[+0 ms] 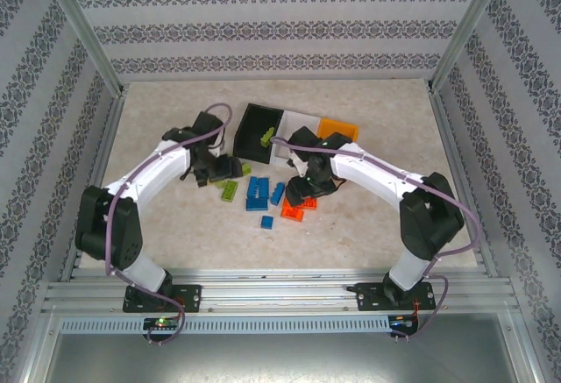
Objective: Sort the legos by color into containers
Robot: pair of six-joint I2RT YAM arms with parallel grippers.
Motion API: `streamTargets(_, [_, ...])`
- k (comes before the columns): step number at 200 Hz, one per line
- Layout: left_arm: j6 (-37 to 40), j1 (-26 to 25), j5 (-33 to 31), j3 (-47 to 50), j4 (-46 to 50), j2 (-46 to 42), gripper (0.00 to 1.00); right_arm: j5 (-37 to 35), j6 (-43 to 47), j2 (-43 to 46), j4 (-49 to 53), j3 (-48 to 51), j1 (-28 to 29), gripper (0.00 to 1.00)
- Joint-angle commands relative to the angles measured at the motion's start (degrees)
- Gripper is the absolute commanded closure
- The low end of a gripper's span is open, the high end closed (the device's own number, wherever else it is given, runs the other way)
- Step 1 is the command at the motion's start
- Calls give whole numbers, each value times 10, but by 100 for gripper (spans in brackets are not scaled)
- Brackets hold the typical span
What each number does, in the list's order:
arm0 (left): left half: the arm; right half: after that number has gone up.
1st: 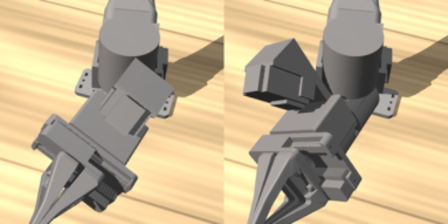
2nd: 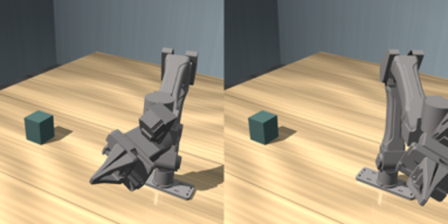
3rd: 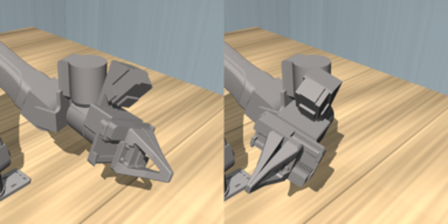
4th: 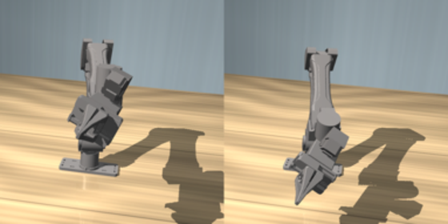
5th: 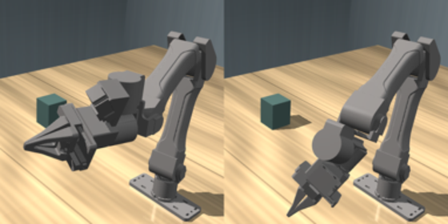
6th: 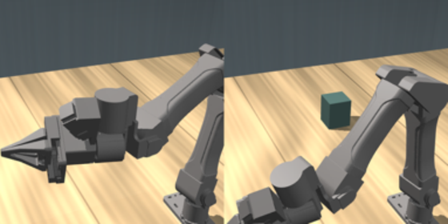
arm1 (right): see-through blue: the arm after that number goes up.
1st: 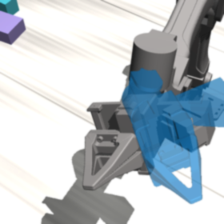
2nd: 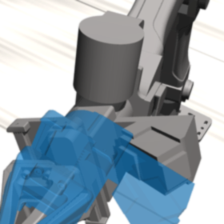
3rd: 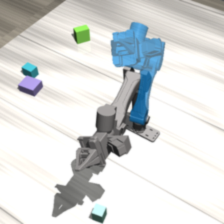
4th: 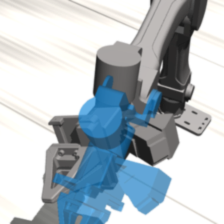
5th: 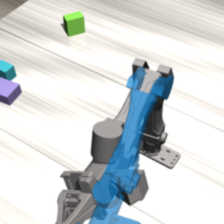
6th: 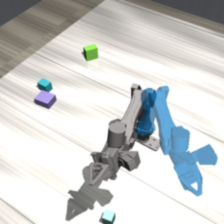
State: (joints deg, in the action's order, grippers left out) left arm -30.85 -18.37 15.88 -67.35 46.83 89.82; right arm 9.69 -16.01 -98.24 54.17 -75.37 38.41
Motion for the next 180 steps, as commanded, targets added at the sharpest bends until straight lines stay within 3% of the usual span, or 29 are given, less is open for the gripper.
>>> streamTargets(1, [-36, -23, 7, 57, -41, -52, 28, -11, -55, -21, -5, -7, 12, 31])
streamTargets(43, [-45, -128, -29, 81, -25, -53, 25, 24, -197, -32, -51, -9, -24, 32])
streamTargets(98, [-98, -128, -11, 136, -75, -77, 25, 38, -297, -114, -37, -97, -23, 33])
streamTargets(180, [-96, -123, -34, 147, -54, -115, 25, 42, -319, -202, -30, -167, -18, 37])
